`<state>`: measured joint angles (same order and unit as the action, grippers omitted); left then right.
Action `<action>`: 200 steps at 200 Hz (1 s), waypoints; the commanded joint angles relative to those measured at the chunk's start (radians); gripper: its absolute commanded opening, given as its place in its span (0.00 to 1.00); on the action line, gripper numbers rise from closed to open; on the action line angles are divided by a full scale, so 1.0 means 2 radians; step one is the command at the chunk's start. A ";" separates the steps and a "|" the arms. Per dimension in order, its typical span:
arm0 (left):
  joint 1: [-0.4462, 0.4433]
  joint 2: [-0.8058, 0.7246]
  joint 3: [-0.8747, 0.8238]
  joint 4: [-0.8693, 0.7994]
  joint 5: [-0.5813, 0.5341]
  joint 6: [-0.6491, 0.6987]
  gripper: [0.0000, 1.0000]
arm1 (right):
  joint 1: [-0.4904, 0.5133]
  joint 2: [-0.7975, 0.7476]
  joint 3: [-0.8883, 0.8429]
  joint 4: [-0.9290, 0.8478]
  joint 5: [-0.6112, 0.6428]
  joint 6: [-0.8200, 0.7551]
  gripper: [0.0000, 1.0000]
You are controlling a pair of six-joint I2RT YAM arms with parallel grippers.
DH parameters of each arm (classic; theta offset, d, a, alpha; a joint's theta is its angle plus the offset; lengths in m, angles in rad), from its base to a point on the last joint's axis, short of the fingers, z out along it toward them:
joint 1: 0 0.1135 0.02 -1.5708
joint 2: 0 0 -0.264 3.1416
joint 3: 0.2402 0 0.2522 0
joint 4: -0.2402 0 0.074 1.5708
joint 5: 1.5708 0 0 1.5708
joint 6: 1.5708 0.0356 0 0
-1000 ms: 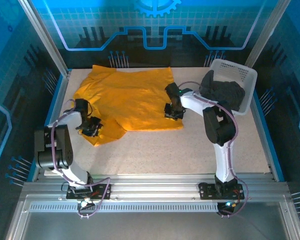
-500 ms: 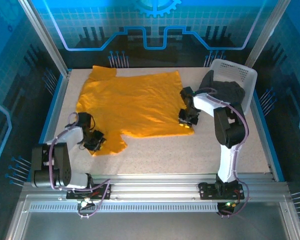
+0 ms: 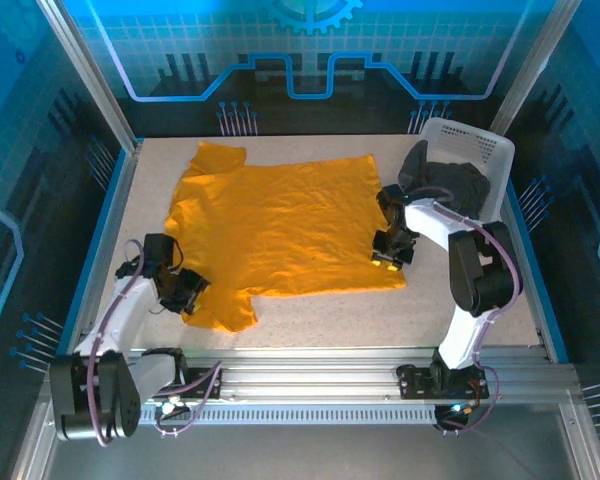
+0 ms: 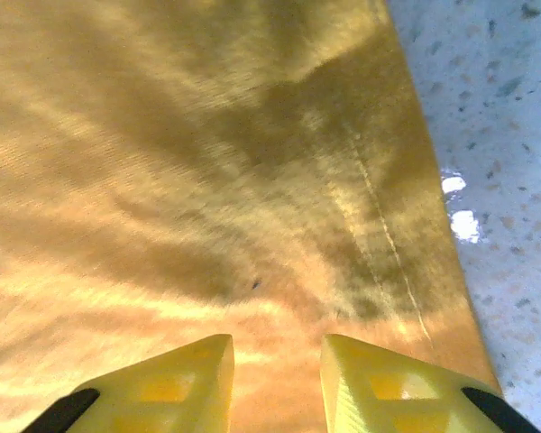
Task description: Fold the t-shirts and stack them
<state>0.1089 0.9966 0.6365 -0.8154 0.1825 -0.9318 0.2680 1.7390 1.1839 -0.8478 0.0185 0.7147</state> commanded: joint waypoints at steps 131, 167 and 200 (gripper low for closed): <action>-0.060 0.093 -0.048 0.061 -0.057 -0.118 0.37 | -0.040 -0.100 -0.099 0.010 -0.027 -0.017 0.36; -0.067 0.119 -0.041 0.065 -0.057 -0.111 0.36 | -0.040 -0.100 -0.100 0.010 -0.028 -0.018 0.36; -0.071 0.104 -0.055 0.039 -0.055 -0.111 0.17 | -0.043 -0.105 -0.110 0.004 -0.014 -0.009 0.35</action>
<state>-0.0200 1.2266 0.5472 -0.6979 0.0860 -1.1507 0.2016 1.5436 0.9867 -0.8204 -0.0181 0.6945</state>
